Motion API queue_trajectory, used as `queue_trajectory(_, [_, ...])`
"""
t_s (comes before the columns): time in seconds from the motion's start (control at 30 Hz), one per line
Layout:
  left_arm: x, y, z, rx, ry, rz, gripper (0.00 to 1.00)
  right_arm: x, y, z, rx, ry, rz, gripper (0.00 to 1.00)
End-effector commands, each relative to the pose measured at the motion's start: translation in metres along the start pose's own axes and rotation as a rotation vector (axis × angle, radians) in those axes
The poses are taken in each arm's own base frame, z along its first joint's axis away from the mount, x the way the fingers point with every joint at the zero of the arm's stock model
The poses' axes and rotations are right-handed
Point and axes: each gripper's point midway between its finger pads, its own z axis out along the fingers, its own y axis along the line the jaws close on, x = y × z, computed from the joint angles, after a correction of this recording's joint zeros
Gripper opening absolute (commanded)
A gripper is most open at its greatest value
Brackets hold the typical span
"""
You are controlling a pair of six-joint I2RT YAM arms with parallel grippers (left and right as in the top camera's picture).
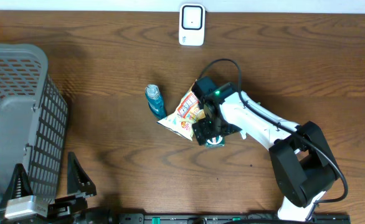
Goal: Scan the item barcode
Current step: 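Close the right gripper on the Zam-Buk box and lift it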
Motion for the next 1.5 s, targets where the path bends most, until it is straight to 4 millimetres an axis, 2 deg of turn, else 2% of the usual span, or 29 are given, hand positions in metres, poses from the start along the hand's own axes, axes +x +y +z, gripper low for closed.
queue_trajectory(0.0, [0.0, 0.002, -0.001, -0.009, -0.007, -0.006, 0.98, 0.001, -0.025, 0.011, 0.137, -0.031, 0.101, 0.96])
queue_trajectory(0.03, [0.0, 0.002, -0.001, -0.009, -0.007, -0.006, 0.98, 0.002, -0.025, 0.015, 0.135, -0.032, 0.101, 0.93])
queue_trajectory(0.13, [0.0, 0.002, -0.001, -0.009, -0.007, -0.006, 0.98, 0.009, -0.02, 0.026, 0.104, -0.016, 0.057, 0.74])
queue_trajectory(0.2, [0.0, 0.002, -0.001, -0.009, -0.007, -0.006, 0.98, 0.016, -0.015, 0.031, 0.071, 0.007, 0.017, 0.68])
queue_trajectory(0.27, [0.0, 0.002, -0.001, -0.009, -0.006, -0.006, 0.98, 0.018, -0.013, 0.032, 0.066, 0.014, -0.04, 0.68])
queue_trajectory(0.37, [0.0, 0.002, -0.001, -0.009, -0.006, -0.006, 0.98, 0.016, -0.013, 0.032, 0.065, 0.016, -0.259, 0.69])
queue_trajectory(0.43, [0.0, 0.002, -0.001, -0.009, -0.006, -0.006, 0.98, 0.008, -0.018, 0.032, 0.098, -0.012, -0.369, 0.73])
queue_trajectory(0.5, [0.001, 0.002, -0.001, -0.01, -0.003, -0.006, 0.98, -0.007, -0.031, 0.029, 0.191, -0.06, -0.4, 0.73])
queue_trajectory(0.6, [0.002, 0.002, -0.001, -0.01, 0.0, -0.006, 0.98, -0.034, -0.063, 0.014, 0.426, -0.149, -0.405, 0.73])
queue_trajectory(0.63, [0.002, 0.002, -0.001, -0.01, 0.0, -0.006, 0.98, -0.039, -0.07, 0.008, 0.481, -0.163, -0.398, 0.73])
queue_trajectory(0.7, [0.002, 0.002, -0.001, -0.01, 0.0, -0.006, 0.98, -0.044, -0.068, 0.001, 0.494, -0.176, -0.39, 0.7])
queue_trajectory(0.8, [0.002, 0.002, -0.001, -0.01, 0.0, -0.006, 0.98, -0.049, -0.054, -0.01, 0.447, -0.213, -0.293, 0.8])
queue_trajectory(0.87, [0.002, 0.002, -0.001, -0.01, 0.001, -0.006, 0.98, -0.046, -0.04, -0.018, 0.376, -0.2, -0.229, 0.96])
queue_trajectory(0.9, [0.002, 0.002, -0.001, -0.01, 0.001, -0.006, 0.98, -0.044, -0.035, -0.022, 0.346, -0.189, -0.201, 0.99])
queue_trajectory(1.03, [0.002, 0.002, -0.001, -0.01, 0.001, -0.006, 0.98, -0.03, -0.014, -0.034, 0.196, -0.12, -0.029, 0.99])
queue_trajectory(1.13, [0.002, 0.002, -0.001, -0.01, 0.001, -0.006, 0.98, -0.015, -0.006, -0.031, 0.103, -0.048, 0.07, 0.98])
queue_trajectory(1.27, [0.002, 0.002, -0.001, -0.01, 0.001, -0.006, 0.98, 0.003, -0.024, -0.024, 0.12, 0.035, 0.18, 0.89])
queue_trajectory(1.47, [0.002, 0.002, -0.001, -0.01, 0.001, -0.006, 0.98, 0.011, -0.046, -0.006, 0.119, 0.064, 0.245, 0.89])
